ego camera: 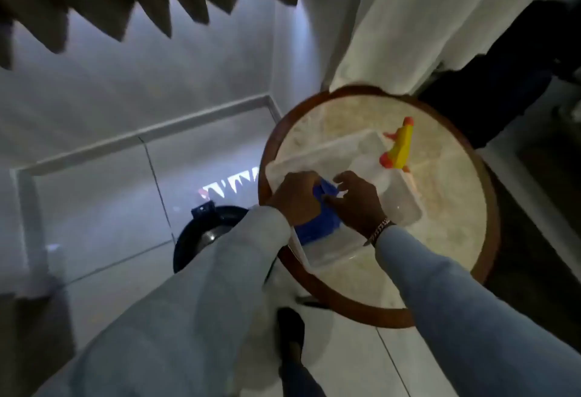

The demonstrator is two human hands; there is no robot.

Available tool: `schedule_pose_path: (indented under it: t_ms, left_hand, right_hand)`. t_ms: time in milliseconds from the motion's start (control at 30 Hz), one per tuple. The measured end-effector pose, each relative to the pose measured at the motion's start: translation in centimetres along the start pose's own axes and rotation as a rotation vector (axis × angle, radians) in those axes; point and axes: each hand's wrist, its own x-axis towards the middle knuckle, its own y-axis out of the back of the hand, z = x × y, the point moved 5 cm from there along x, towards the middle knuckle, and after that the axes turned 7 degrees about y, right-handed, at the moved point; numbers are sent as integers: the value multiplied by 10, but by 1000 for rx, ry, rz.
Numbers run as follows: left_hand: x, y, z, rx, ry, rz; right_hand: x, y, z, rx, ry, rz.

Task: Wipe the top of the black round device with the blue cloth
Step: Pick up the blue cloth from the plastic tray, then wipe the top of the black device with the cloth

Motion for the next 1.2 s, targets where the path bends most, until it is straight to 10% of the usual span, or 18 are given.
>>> schedule_pose_path:
  t_ms: [267,800,1033,1200]
  left_hand:
    - [72,-56,-33,476,132,45]
    - [-53,56,-141,-588,188,285]
    - [-57,19,-288,-437,201,295]
    - [-55,-37,-375,143,104,64]
  right_hand:
    - [14,-64,49,59,-122,30]
    - [-42,-93,-92,466,77,197]
    - [-31,-249,-58,474,21,113]
    - [-5,-314,-6,357,-14,126]
